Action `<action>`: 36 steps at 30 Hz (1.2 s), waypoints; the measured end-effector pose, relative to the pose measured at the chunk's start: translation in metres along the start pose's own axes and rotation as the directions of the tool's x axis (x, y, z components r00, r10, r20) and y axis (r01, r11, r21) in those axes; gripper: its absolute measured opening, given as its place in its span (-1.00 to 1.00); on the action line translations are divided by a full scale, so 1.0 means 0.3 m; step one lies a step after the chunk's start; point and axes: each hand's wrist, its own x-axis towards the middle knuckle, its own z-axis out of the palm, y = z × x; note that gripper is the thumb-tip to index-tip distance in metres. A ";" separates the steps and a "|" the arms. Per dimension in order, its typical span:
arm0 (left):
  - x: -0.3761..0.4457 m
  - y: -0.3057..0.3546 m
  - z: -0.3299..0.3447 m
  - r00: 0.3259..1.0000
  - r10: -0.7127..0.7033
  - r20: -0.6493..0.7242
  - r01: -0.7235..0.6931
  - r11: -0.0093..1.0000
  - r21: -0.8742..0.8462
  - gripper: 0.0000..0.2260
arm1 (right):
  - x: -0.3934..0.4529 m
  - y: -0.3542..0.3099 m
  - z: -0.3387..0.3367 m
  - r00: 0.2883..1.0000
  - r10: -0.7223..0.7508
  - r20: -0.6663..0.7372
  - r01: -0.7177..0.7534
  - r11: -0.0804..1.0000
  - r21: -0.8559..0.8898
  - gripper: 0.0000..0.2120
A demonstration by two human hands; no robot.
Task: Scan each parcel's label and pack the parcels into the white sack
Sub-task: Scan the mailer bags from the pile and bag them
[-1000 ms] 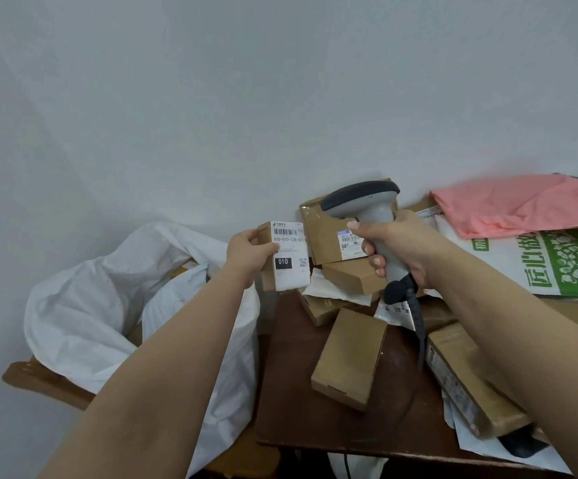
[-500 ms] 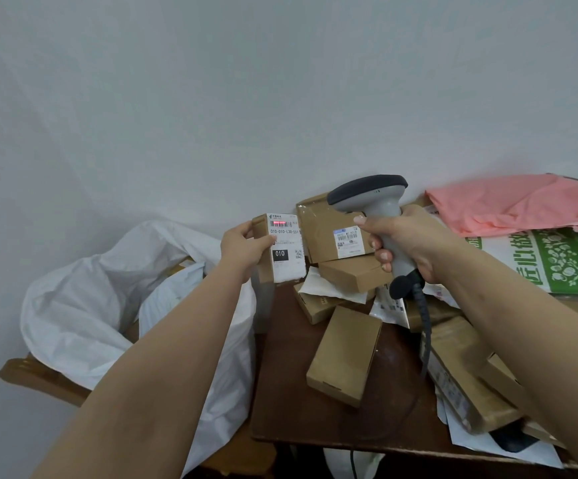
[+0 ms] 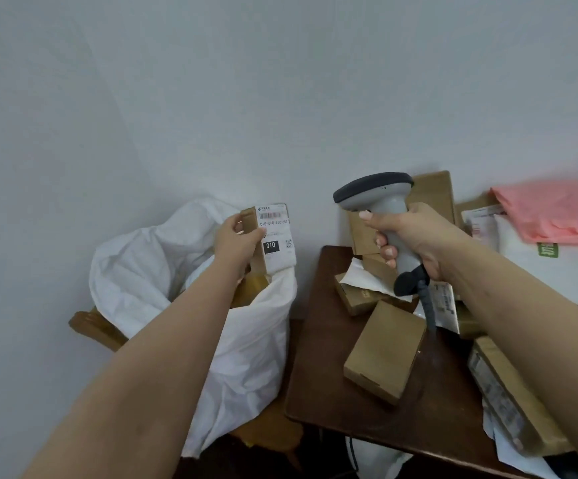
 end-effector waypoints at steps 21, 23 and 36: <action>0.060 -0.216 -0.054 0.989 -0.141 -0.037 0.145 0.917 0.371 -0.31 | 0.104 0.156 -0.042 0.959 0.232 -0.160 -0.229 0.973 0.042 -0.84; -0.025 -0.239 0.088 0.985 -0.106 0.138 0.030 0.886 0.462 -0.32 | 0.088 0.188 -0.106 0.941 0.267 -0.209 -0.262 0.964 0.052 -0.82; -0.619 -0.542 0.625 0.736 -0.527 0.424 -0.196 0.434 0.879 0.11 | -0.076 0.419 -0.349 0.862 0.396 -0.318 -0.388 0.917 0.089 -0.82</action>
